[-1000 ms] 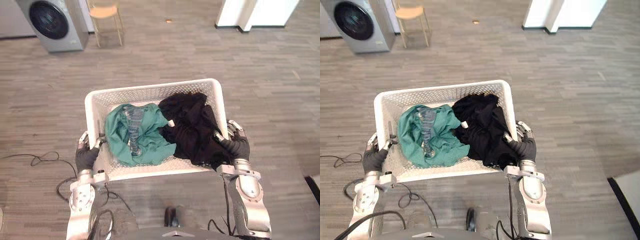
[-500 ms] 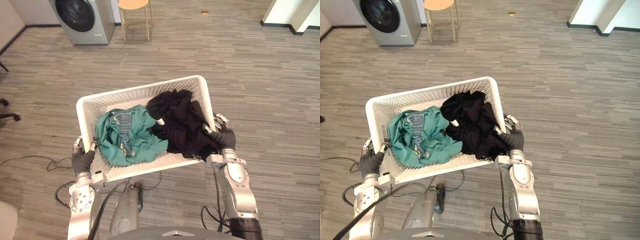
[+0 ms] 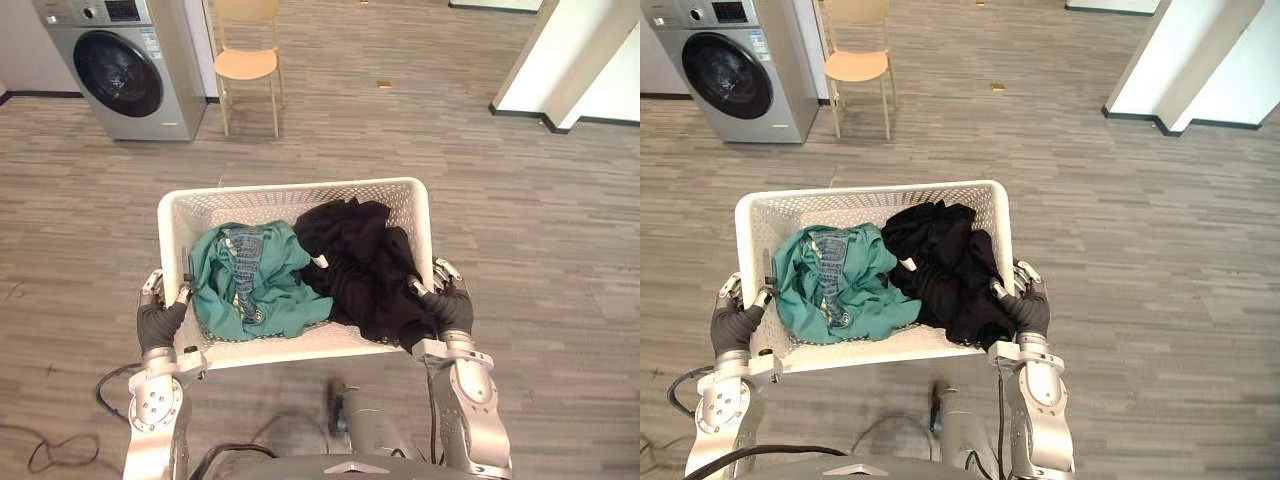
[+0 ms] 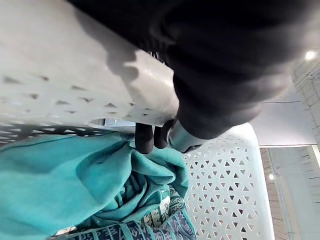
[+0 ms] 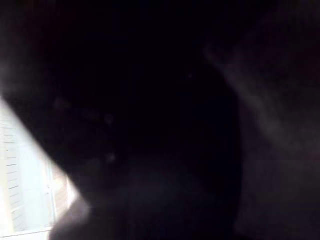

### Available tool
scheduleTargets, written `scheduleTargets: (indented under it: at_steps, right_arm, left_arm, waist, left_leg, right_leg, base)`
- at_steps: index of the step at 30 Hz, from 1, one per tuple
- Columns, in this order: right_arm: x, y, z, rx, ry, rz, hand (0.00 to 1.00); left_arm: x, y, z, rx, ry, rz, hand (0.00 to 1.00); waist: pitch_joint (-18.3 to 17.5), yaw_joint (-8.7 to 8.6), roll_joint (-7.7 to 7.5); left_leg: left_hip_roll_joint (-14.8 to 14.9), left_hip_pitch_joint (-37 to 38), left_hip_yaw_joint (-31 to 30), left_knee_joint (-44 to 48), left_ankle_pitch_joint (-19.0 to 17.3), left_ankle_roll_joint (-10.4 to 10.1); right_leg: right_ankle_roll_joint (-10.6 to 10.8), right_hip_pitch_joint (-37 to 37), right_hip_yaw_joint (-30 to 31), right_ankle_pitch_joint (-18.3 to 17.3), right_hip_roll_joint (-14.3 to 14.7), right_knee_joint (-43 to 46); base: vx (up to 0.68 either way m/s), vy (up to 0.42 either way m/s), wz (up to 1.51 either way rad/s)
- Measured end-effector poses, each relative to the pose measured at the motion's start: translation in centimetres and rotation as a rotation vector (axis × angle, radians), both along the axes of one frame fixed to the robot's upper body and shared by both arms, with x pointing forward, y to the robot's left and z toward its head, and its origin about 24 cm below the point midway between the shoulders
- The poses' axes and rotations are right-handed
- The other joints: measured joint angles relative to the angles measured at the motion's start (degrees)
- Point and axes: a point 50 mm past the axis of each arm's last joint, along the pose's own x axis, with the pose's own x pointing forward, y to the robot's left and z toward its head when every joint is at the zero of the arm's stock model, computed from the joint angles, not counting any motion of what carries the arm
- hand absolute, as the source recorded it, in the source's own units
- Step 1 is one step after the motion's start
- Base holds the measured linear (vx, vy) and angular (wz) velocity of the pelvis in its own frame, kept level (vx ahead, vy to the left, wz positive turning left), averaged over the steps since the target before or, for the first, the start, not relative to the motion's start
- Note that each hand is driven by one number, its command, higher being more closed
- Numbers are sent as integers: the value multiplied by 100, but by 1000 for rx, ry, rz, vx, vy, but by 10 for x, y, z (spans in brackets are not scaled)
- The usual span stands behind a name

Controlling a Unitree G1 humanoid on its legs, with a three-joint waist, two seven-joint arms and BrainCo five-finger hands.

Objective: Pick up the laundry basket with both hands and put the clothes into the washing machine.

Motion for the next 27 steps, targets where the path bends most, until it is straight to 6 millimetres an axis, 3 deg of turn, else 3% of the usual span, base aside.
scheduleTargets:
  at_steps: [1,2,3,4,5,6,8,9,10,11,13,15,17,18,19,20,21,22,23,24,25,26,27]
  right_arm:
    - [-1,-1,-1,-4,5,-1,100]
    - [-4,-3,-3,-8,17,-7,100]
    - [-6,-6,-2,-27,18,-3,100]
    - [-6,-6,-1,-22,14,4,100]
    - [-7,-5,0,-9,9,11,100]
    - [-9,-5,1,2,3,8,100]
    - [-11,-6,0,5,10,-1,100]
    - [-10,-6,0,5,9,-7,100]
    - [-10,-6,0,4,8,-8,100]
    - [-10,-8,0,0,10,-12,100]
    - [-8,-8,0,-3,9,-9,100]
    - [-5,-8,-2,-4,18,-4,100]
    - [-2,-9,-3,-11,23,-2,100]
    - [-1,-11,-2,-19,15,-6,100]
    - [1,-10,-1,-22,12,-4,100]
    - [3,-10,-4,-23,23,-9,100]
    - [1,-10,-10,-11,47,-21,100]
    - [1,-9,-10,-8,48,-22,100]
    - [2,-9,-12,3,53,-29,100]
    - [4,-7,-18,20,73,-36,100]
    - [5,-6,-22,25,87,-40,100]
    - [7,-3,-27,26,110,-37,100]
    - [8,-1,-30,22,125,-27,100]
  left_arm:
    - [0,-1,-1,-3,4,2,100]
    - [0,-4,-4,-23,12,7,100]
    - [-1,-8,-6,-38,17,17,100]
    - [-1,-7,-7,-36,20,20,100]
    - [-3,-5,-8,-35,28,27,100]
    - [-4,-5,-11,-40,41,25,100]
    - [-8,-6,-14,-46,58,21,100]
    - [-11,-7,-16,-64,62,18,100]
    - [-12,-7,-17,-65,64,19,100]
    - [-12,-6,-17,-74,65,20,100]
    - [-13,-5,-19,-89,67,25,100]
    - [-14,-6,-19,-92,67,25,100]
    - [-14,-7,-20,-96,71,19,100]
    - [-15,-8,-19,-99,71,18,100]
    - [-15,-8,-18,-99,66,19,100]
    - [-16,-8,-16,-97,59,20,100]
    - [-16,-8,-17,-94,65,18,100]
    - [-17,-8,-17,-95,66,19,100]
    - [-16,-7,-17,-90,62,21,100]
    - [-15,-6,-16,-80,61,22,100]
    - [-14,-6,-16,-79,64,23,100]
    - [-15,-5,-18,-80,80,29,100]
    - [-19,-3,-20,-73,99,41,100]
  waist:
    - [-30,-10,-25]
    - [-53,-27,70]
    - [-10,2,279]
    - [38,48,377]
    - [35,118,425]
    - [45,207,525]
    - [71,290,505]
    - [82,351,483]
    - [85,384,477]
    - [102,451,451]
    - [62,505,557]
    - [54,488,572]
    - [44,468,506]
    - [29,479,511]
    - [22,487,506]
    - [-28,539,411]
    - [-162,599,223]
    - [-174,624,199]
    - [-152,577,74]
    - [-64,548,-119]
    - [-50,505,-144]
    - [-10,476,-127]
    - [44,472,-45]
  left_leg:
    - [89,109,-142,93,-37,-33]
    - [312,11,-385,687,22,0]
    - [598,-290,-574,1761,333,115]
    - [749,-656,-645,2608,915,108]
    - [922,-1006,-666,3444,1795,124]
    - [1185,-1377,-632,4359,2109,149]
    - [1376,-1799,-598,5279,2039,234]
    - [1401,-2028,-469,5615,1881,394]
    - [1383,-2172,-394,5630,1775,408]
    - [1303,-2464,-238,5363,1536,398]
    - [1062,-2827,26,4096,1068,328]
    - [825,-2990,264,2714,914,257]
    - [445,-3054,315,1094,1134,98]
    - [304,-3159,301,285,1429,57]
    - [264,-3189,302,74,1585,29]
    - [100,-3271,371,12,1883,85]
    - [-167,-3234,511,37,2127,240]
    - [-270,-3223,487,144,2319,340]
    - [-443,-3110,498,541,2304,508]
    - [-589,-2950,562,858,1909,666]
    - [-607,-2882,534,1005,1743,735]
    - [-618,-2567,456,1091,1440,790]
    - [-584,-2053,410,962,1232,774]
  right_leg:
    - [-20,43,-14,335,55,211]
    - [-227,80,-178,593,183,630]
    - [-396,148,-447,217,346,1072]
    - [-570,252,-512,-16,448,1334]
    - [-704,398,-533,-262,523,1469]
    - [-794,773,-584,-462,667,1413]
    - [-866,1489,-507,-698,793,1111]
    - [-849,1896,-364,-855,827,925]
    - [-834,2040,-272,-952,837,858]
    - [-776,2257,-147,-1125,832,773]
    - [-868,2483,31,-1360,807,755]
    - [-905,2721,119,-1560,754,731]
    - [-851,3061,190,-1768,602,542]
    - [-747,3266,270,-1902,539,395]
    - [-672,3347,314,-1974,507,346]
    - [-410,3582,360,-2128,318,209]
    - [-140,3681,450,-2274,82,468]
    - [-19,3568,499,-2341,13,946]
    - [291,3148,565,-2306,-169,2354]
    - [1045,2663,698,-1640,-298,3799]
    - [1126,2443,710,-1301,-319,4360]
    - [935,2069,606,-1120,-326,5233]
    - [597,1882,432,-1166,-378,5628]
  base:
    - [770,-257,78]
    - [772,-302,63]
    - [882,-361,53]
    - [838,-338,17]
    - [820,-297,-1]
    - [548,-186,-7]
    - [547,-192,-8]
    - [661,-237,-18]
    - [564,-197,-32]
    - [390,-90,-37]
    - [383,-34,-42]
    - [417,80,-25]
    - [498,137,-13]
    - [510,167,-17]
    - [646,246,-30]
    - [652,244,-34]
    - [694,250,-30]
    - [748,247,-7]
    - [759,201,15]
    - [760,182,27]
    - [889,153,25]
    - [828,146,8]
    - [680,121,-2]
